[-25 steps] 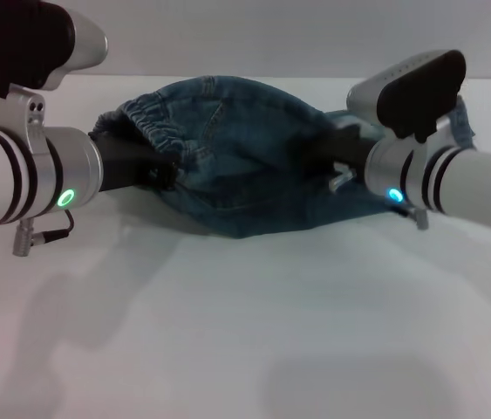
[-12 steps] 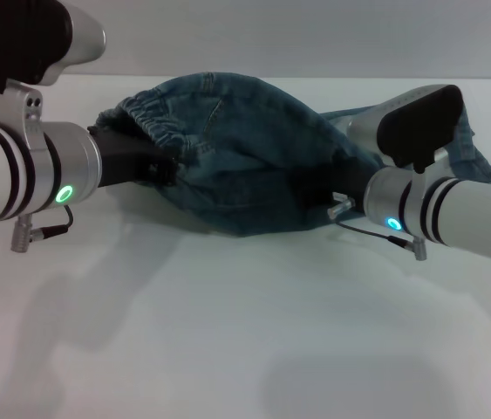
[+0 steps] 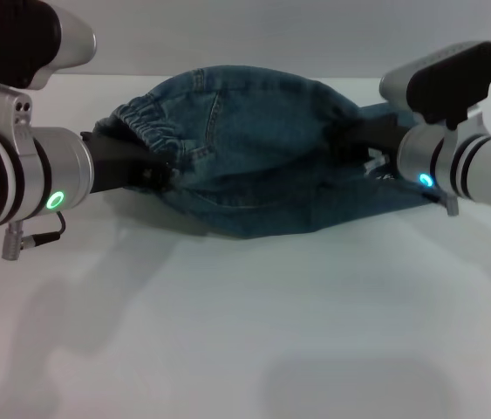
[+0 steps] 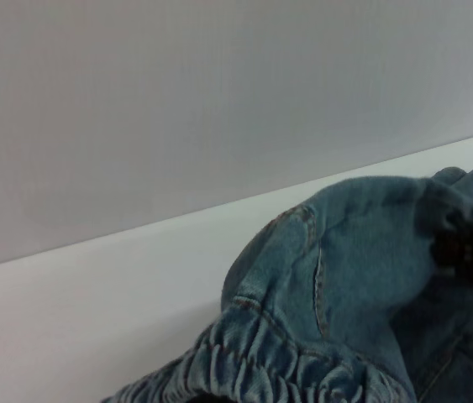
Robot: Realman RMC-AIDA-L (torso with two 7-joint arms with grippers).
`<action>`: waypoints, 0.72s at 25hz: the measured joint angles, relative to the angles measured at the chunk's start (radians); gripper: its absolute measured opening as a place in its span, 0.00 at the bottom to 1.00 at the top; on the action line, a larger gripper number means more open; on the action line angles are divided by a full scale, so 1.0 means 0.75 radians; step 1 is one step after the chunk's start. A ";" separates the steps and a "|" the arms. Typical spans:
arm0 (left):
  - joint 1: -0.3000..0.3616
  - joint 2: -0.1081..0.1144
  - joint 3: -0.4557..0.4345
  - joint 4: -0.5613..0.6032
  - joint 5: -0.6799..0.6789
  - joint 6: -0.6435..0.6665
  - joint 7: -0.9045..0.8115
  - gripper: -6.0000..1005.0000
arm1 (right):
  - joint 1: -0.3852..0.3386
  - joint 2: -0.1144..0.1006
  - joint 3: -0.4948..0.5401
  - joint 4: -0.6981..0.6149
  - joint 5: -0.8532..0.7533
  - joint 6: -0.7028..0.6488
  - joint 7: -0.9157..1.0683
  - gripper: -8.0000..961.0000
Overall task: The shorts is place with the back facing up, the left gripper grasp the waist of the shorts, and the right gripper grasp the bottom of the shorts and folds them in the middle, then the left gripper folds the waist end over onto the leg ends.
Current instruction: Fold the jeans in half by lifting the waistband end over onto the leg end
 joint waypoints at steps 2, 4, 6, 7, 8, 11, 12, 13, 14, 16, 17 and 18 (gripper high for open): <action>0.003 0.000 -0.001 0.000 -0.001 0.000 0.000 0.10 | 0.013 0.000 0.027 0.002 -0.021 -0.009 0.000 0.07; 0.004 0.000 -0.001 0.000 -0.002 0.002 0.000 0.10 | 0.023 0.000 0.036 0.011 -0.030 -0.022 -0.001 0.07; 0.004 0.000 -0.001 0.000 -0.003 0.003 0.000 0.10 | 0.026 0.000 0.032 0.010 -0.030 -0.024 0.000 0.07; 0.001 0.000 0.001 0.006 -0.002 0.006 0.000 0.10 | 0.025 0.002 0.026 0.010 -0.029 -0.025 0.000 0.07; 0.000 0.000 0.001 0.007 -0.003 0.006 0.000 0.10 | 0.022 0.005 0.019 0.010 -0.028 -0.024 0.000 0.07; -0.003 0.000 0.002 0.009 -0.003 0.006 0.000 0.10 | -0.008 0.014 -0.037 0.017 0.008 -0.019 0.006 0.07; -0.003 0.000 0.004 0.007 -0.004 0.008 0.001 0.10 | -0.033 0.017 -0.087 0.036 0.053 -0.018 0.007 0.07; -0.003 0.000 0.006 0.004 -0.004 0.009 0.001 0.10 | -0.033 0.017 -0.087 0.036 0.053 -0.018 0.007 0.07; -0.004 0.000 0.007 0.000 -0.005 0.010 0.002 0.10 | -0.044 0.017 -0.107 0.048 0.072 -0.016 0.006 0.07; -0.004 0.000 0.008 -0.002 -0.005 0.010 0.002 0.10 | -0.064 0.018 -0.132 0.077 0.090 -0.015 0.006 0.07; -0.006 0.000 0.008 -0.010 -0.007 0.011 0.003 0.10 | -0.074 0.018 -0.146 0.104 0.092 -0.016 0.005 0.07; -0.007 0.000 0.008 -0.018 -0.007 0.010 0.006 0.10 | -0.074 0.018 -0.146 0.104 0.092 -0.016 0.005 0.07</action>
